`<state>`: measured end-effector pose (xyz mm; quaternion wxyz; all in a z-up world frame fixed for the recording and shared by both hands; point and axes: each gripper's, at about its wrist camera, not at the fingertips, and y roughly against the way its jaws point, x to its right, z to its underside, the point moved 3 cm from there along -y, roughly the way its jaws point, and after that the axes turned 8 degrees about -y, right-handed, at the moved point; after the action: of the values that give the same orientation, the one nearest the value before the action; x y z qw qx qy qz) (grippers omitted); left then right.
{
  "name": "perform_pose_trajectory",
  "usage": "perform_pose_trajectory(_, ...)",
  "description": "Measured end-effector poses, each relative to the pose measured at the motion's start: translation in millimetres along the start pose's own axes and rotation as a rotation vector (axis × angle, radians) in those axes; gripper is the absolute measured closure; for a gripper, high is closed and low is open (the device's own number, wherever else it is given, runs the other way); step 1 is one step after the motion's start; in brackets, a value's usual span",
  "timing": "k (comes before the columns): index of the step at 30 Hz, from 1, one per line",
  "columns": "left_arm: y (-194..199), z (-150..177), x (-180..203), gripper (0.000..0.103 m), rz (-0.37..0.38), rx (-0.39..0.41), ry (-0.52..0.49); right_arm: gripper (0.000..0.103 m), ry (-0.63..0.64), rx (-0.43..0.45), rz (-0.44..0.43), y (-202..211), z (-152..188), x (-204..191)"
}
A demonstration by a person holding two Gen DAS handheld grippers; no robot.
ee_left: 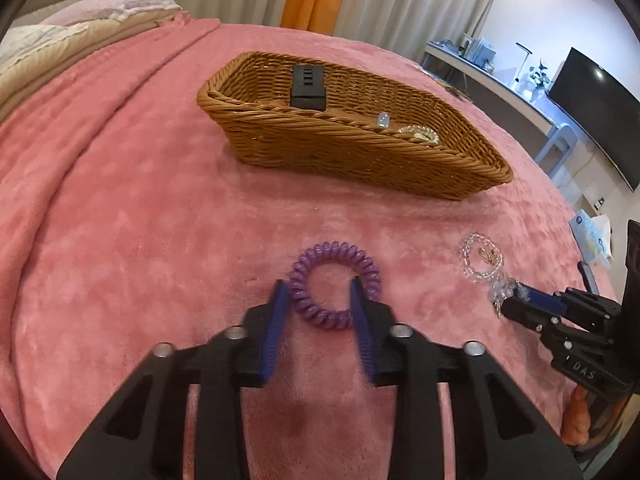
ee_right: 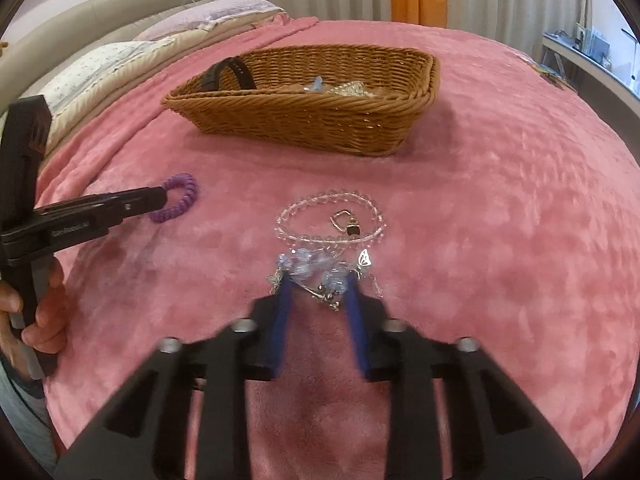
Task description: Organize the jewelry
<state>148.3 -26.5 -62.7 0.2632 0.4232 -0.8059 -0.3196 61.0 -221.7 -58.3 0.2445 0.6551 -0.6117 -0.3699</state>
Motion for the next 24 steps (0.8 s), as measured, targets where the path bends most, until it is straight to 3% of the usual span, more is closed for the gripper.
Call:
perform_pose_trajectory(3, 0, 0, 0, 0.094, -0.001, 0.003, -0.005, 0.091, 0.007, 0.021, -0.001, 7, 1, 0)
perform_pose_trajectory(13, 11, -1, 11, 0.097, -0.008, 0.058, -0.053, 0.092, -0.061, 0.103, -0.008, 53, 2, 22)
perform_pose_trajectory(17, 16, 0, 15, 0.099, 0.003, 0.073, -0.057, 0.093, -0.086, 0.107, -0.038, 65, 0, 29)
perform_pose_trajectory(18, 17, 0, 17, 0.103, 0.006, 0.076, -0.06, 0.094, -0.084, 0.108, -0.037, 68, -2, 30)
perform_pose_trajectory(24, 18, 4, 23, 0.103, 0.016, 0.068, -0.078, 0.095, -0.089, 0.11, -0.009, 72, -2, 35)
